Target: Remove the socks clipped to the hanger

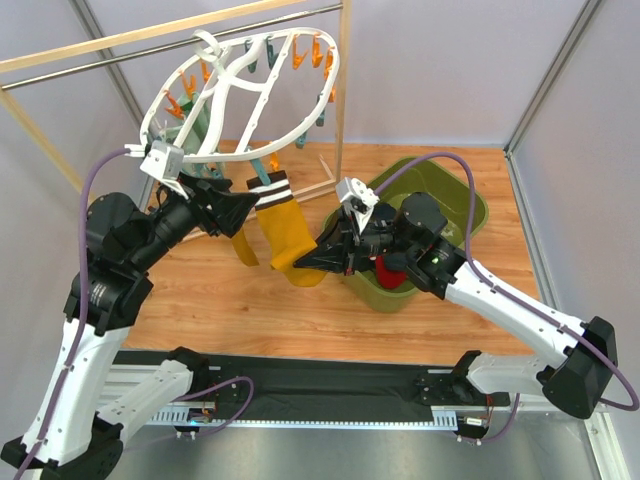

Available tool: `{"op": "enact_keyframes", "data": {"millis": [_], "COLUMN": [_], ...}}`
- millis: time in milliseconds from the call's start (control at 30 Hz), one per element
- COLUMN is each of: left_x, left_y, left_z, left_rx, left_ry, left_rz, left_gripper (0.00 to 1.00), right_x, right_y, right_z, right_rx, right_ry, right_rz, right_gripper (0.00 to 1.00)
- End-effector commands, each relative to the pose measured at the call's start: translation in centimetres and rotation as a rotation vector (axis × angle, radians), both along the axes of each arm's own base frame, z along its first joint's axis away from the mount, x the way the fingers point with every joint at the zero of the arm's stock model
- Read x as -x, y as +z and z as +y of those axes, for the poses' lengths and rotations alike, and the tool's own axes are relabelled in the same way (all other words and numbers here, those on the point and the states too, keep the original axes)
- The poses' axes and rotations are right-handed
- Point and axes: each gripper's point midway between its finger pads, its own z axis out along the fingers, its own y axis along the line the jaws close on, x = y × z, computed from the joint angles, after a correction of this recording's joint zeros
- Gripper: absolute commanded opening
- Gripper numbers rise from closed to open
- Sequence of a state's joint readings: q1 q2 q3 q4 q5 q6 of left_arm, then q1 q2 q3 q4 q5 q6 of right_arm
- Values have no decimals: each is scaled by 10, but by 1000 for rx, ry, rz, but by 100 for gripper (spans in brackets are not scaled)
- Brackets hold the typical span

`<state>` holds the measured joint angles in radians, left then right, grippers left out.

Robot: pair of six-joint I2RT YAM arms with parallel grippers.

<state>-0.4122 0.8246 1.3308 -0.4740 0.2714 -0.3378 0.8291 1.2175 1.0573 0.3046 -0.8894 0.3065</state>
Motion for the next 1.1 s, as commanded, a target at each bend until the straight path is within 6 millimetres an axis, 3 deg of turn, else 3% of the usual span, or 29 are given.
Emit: {"op": "enact_keyframes", "data": {"millis": [0, 300, 767, 833, 1067], "left_x": [-6, -17, -32, -27, -28], "left_y": [14, 14, 1, 10, 10], "left_z": [-7, -13, -3, 0, -4], "left_rx": [30, 79, 165, 196, 227], "left_ry": [-50, -115, -87, -108, -179], "left_rz": [-46, -88, -97, -141, -161], "left_gripper": [78, 78, 76, 76, 74], "right_x": [12, 18, 19, 20, 18], "right_y": [16, 19, 20, 21, 20], "right_z": [-8, -11, -15, -15, -15], "right_rx": [-40, -45, -41, -42, -37], "right_ry": [26, 44, 36, 40, 32], "right_rz": [-35, -36, -47, -49, -48], "right_gripper": [0, 0, 0, 0, 0]}}
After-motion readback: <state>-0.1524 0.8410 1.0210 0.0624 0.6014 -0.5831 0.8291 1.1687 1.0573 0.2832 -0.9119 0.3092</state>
